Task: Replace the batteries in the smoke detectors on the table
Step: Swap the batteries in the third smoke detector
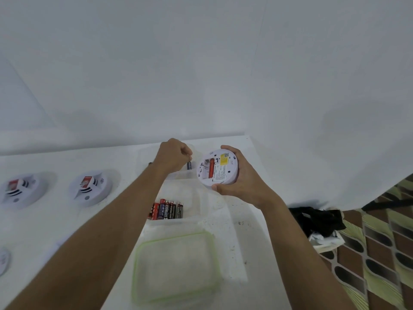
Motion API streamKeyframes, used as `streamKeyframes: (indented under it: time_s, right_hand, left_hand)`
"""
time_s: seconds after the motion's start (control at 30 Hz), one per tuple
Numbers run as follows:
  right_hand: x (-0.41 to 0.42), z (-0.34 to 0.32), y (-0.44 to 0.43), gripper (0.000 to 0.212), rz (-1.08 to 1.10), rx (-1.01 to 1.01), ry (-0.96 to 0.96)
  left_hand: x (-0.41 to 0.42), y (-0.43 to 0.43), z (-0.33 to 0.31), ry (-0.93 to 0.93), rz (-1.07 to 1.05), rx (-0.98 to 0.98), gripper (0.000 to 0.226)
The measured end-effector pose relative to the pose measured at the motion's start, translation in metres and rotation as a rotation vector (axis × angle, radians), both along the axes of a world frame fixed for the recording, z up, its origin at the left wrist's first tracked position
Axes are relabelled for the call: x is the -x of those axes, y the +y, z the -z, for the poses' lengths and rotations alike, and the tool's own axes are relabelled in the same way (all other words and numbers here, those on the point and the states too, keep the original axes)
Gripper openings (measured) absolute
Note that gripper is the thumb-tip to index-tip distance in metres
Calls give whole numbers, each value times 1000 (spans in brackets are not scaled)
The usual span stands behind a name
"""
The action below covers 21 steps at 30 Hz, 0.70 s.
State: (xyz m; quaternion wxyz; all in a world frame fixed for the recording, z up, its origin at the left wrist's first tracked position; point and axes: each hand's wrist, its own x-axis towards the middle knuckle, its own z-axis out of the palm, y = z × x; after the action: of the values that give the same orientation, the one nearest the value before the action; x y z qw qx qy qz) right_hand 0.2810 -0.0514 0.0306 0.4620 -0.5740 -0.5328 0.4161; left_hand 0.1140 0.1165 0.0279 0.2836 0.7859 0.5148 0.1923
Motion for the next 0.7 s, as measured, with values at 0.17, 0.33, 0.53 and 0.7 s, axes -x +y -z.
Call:
streamKeyframes:
  time_s: [0.17,0.33,0.53,0.7]
  right_hand:
    - [-1,1,-2,89,-5,6,-3]
    - [1,1,-5,90,-9,4,10]
    - [4,3,-9,88,-3,4,43]
    - [9,4,-12,89,19,-32,57]
  left_hand:
    - [-11,11,5,350,117,16,10]
    - [-8,11,6,348,109,62,19]
    - [0,8,12,168,46,63,10]
    - [9,-9,4,-180,-7,-96,4]
